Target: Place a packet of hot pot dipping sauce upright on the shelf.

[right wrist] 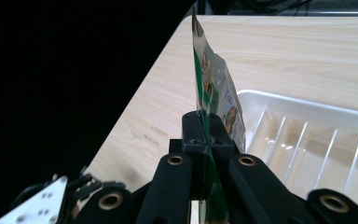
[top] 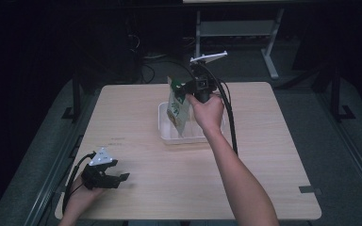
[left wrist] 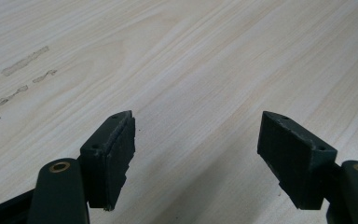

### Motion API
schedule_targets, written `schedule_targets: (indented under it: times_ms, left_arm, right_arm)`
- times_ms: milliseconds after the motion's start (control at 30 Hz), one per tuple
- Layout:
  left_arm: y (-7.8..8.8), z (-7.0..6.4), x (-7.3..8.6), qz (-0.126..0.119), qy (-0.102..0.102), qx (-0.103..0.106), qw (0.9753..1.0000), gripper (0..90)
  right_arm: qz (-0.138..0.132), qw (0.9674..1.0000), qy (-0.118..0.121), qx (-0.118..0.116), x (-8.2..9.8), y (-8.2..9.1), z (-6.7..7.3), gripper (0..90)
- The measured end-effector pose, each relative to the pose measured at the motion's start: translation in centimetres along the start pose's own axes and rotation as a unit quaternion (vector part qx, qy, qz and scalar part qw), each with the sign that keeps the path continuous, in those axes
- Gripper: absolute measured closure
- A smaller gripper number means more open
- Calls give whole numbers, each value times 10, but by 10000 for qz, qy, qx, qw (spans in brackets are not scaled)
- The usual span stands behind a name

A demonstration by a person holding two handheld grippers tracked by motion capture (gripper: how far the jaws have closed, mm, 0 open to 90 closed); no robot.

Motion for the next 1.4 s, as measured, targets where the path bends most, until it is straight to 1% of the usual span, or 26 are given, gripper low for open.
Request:
schedule_targets:
  times_ms: [33,67,133,167,200,300,467,533,900,933,1067,1300,1400]
  left_arm:
    - [0,0,0,0,0,0,10000,270]
    - [0,1,0,-8,4,-2,10000,269]
    - [0,1,0,-10,12,2,10000,269]
    - [0,1,0,-10,12,2,10000,269]
    - [0,0,0,-10,20,4,10000,269]
    - [0,-1,-1,-21,-10,-1,10000,269]
    - [0,0,-1,-30,5,-27,10000,265]
    - [1,0,-1,-69,31,-29,10000,266]
    - [2,1,-1,-78,33,-29,10000,265]
    - [2,1,0,-84,36,-27,10000,265]
    - [2,2,0,-97,38,-47,9999,264]
    - [3,2,-1,-117,47,-54,9999,264]
    - [3,2,-1,-119,40,-50,9999,264]
  right_arm:
    - [0,10000,0,0,0,0,0,894]
    - [-38,10000,-78,25,-3,-2,-3,894]
    - [-79,9998,-155,53,-6,-4,-6,893]
    - [-79,9998,-155,53,-6,-4,-6,893]
    - [-114,9996,-230,79,-8,-6,-8,893]
    - [-136,9994,-295,115,-9,-10,-10,893]
    - [-160,9990,-382,138,-11,-14,-12,892]
    - [-180,9989,-384,197,-12,-17,-12,893]
    - [-246,9981,-474,296,-17,-18,-16,892]
    - [-244,9978,-530,309,-18,-19,-18,892]
    - [-265,9974,-584,330,-19,-22,-20,892]
    - [-226,9972,-607,379,-23,-28,-19,893]
    - [-202,9975,-568,377,-26,-32,-15,892]
Point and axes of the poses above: each handheld gripper's, and its own axes: y roughly backward along the jaws, x roughly out of its underside, z roughly to its left, the point moved 5 cm from there along -y, roughly forward along the jaws, and after that the axes turned 13 degrees about z, right-handed, at the moved point
